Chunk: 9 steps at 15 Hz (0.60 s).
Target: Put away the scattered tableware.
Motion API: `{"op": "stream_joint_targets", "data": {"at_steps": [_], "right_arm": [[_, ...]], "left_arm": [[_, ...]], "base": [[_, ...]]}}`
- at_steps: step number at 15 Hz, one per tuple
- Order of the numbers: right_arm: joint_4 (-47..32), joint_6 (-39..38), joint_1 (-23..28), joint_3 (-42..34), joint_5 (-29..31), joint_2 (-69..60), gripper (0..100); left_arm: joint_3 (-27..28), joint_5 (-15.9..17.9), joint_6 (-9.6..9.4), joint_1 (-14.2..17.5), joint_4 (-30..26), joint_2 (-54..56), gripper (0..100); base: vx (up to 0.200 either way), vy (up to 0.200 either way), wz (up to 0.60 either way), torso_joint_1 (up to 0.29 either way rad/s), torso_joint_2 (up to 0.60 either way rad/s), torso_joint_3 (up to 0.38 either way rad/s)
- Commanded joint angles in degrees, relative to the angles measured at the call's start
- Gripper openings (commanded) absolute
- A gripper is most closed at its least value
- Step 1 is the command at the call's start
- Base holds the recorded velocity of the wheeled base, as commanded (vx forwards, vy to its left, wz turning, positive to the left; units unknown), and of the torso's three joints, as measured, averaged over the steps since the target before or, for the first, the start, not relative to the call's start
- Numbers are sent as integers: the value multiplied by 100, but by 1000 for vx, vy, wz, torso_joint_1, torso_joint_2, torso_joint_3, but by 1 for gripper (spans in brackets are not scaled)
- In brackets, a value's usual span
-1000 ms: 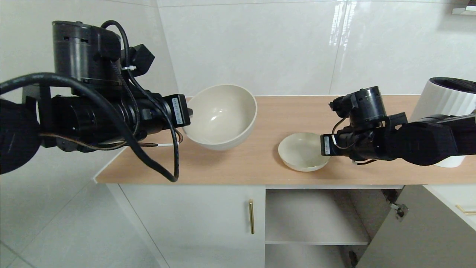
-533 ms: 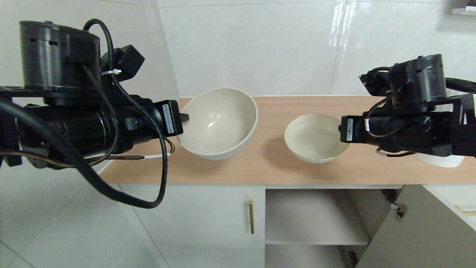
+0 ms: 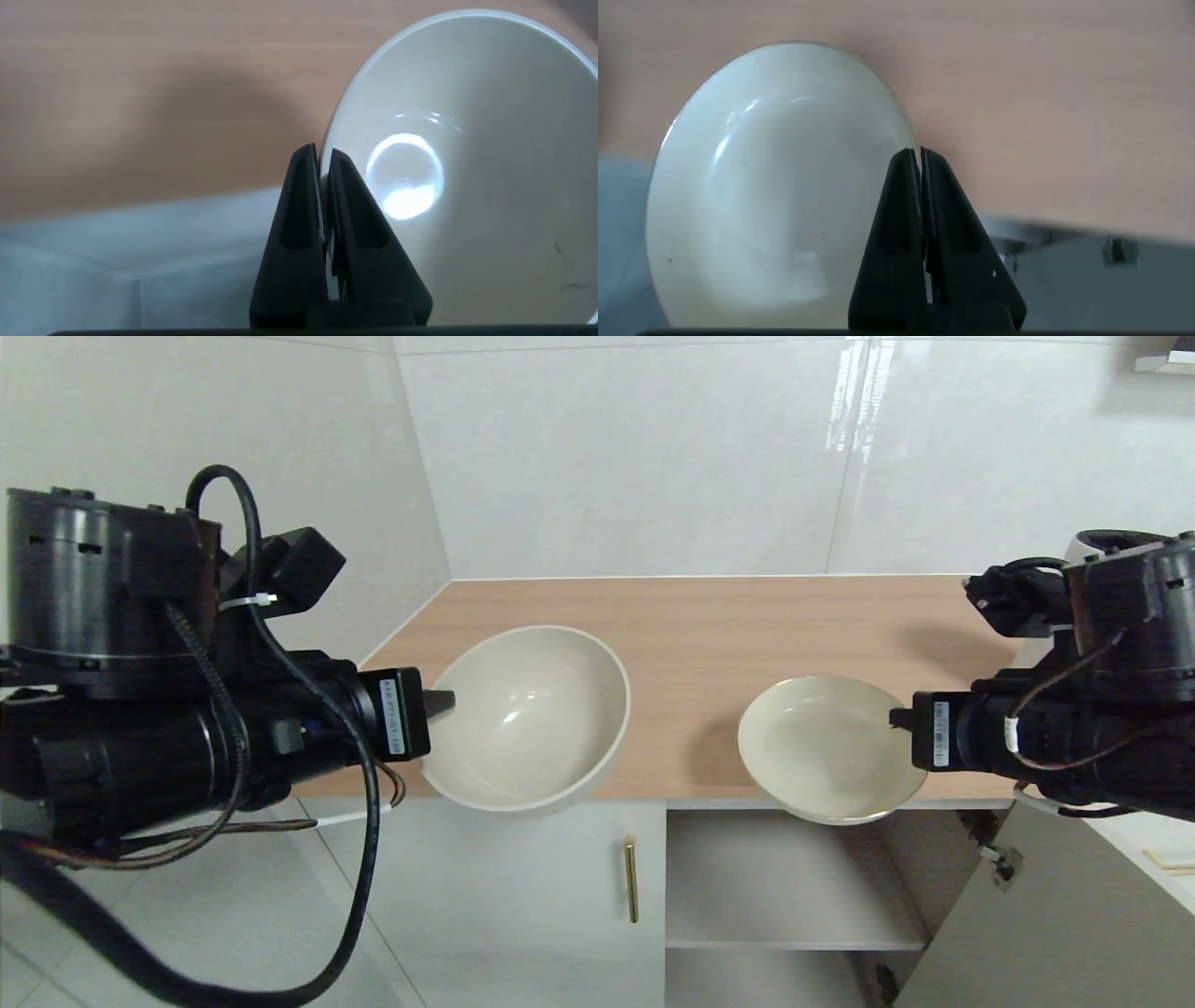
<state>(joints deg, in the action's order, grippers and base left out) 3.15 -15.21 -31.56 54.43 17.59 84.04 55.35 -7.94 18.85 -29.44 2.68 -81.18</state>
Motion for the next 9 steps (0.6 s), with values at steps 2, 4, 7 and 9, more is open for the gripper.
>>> {"op": "stream_joint_targets", "data": {"at_steps": [2,4,7,9], "right_arm": [[-156,-43,-465,-767,25,-1144,0],[-367,-201,-474,-943,25,-1311,0],[-350,-228,-474,-1172,-10,-1153,0],[-341,-272,-483,-1233,-10,-933,0]], "left_arm": [[-727,55,5,-238,-5,849,0],[-1017,424,5,-264,-13,1051,0],[-1351,829,-4,-150,-13,1104,0],[-1421,829,-4,-150,-5,981,0]], "base": [[0,0,0,0,0,0],[0,0,0,-68,166,125],[0,0,0,-144,406,264],[0,0,0,-141,456,305]]}}
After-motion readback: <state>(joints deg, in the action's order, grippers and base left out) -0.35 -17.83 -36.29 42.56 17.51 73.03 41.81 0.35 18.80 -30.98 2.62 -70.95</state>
